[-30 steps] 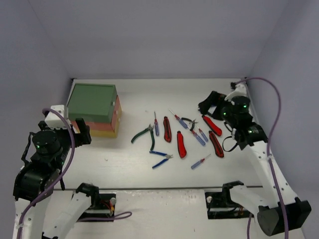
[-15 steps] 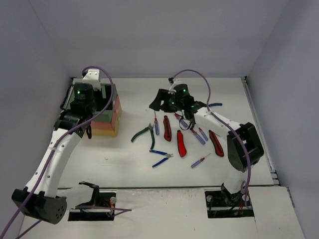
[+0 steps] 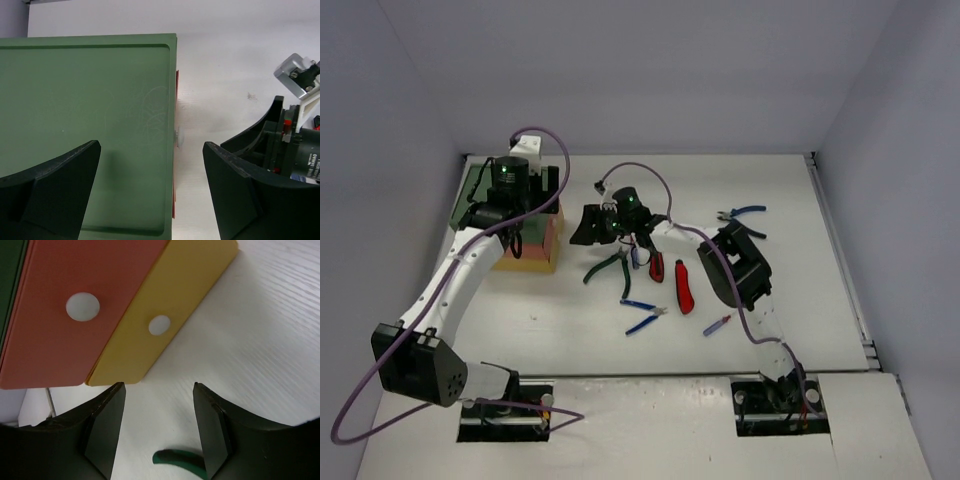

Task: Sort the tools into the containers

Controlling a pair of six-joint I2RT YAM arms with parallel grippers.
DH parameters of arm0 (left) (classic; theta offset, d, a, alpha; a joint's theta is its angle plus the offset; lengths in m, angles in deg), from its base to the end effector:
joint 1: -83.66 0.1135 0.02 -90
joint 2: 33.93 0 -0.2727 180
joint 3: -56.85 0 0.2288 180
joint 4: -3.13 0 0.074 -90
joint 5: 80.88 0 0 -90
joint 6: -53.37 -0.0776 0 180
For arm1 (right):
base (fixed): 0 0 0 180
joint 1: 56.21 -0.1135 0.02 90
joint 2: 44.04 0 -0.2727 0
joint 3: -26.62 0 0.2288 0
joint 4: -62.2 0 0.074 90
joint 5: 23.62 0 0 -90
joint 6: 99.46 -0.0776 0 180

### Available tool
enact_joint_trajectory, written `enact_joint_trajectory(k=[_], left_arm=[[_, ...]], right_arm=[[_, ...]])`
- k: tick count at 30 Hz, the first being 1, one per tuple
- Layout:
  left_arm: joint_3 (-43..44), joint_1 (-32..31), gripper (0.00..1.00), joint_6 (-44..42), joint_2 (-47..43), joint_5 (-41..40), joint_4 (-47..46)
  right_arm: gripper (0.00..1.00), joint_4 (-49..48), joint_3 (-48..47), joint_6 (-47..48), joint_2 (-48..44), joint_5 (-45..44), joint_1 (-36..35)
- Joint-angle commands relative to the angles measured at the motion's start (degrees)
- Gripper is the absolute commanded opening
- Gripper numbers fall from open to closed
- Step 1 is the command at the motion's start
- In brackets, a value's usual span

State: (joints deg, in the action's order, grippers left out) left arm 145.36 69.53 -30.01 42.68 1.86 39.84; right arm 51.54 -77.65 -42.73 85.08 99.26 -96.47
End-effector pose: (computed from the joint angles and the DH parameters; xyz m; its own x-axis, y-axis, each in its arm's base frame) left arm 0.3106 -0.0681 0.3626 -0.4193 -0.0124 -0.9078 0.0831 0.9952 -0.0520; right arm 0.3807 0.3776 0.1948 -0.6745 0.0325 -0.7376 -0.6870 0.3384 0.6431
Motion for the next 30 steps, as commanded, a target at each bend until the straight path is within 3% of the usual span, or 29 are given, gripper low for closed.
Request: enact_joint_trajectory(k=[1, 14, 30], left_arm=[[0.38, 0.72, 0.80, -0.19, 0.10, 0.32, -4.37], [-0.89, 1.80, 0.77, 0.94, 0.71, -1.56, -2.65], [1.31, 2.01, 0.64, 2.78, 3.97, -0.47, 1.58]], right_arm=[[0.52, -10.43, -5.93, -2.63, 2.00, 3.51, -0.38], [0.50, -20.20, -14.80, -11.87, 13.31, 6.26, -1.14], [0.47, -25.70, -18.67, -18.00, 18.15, 8.68, -1.40]])
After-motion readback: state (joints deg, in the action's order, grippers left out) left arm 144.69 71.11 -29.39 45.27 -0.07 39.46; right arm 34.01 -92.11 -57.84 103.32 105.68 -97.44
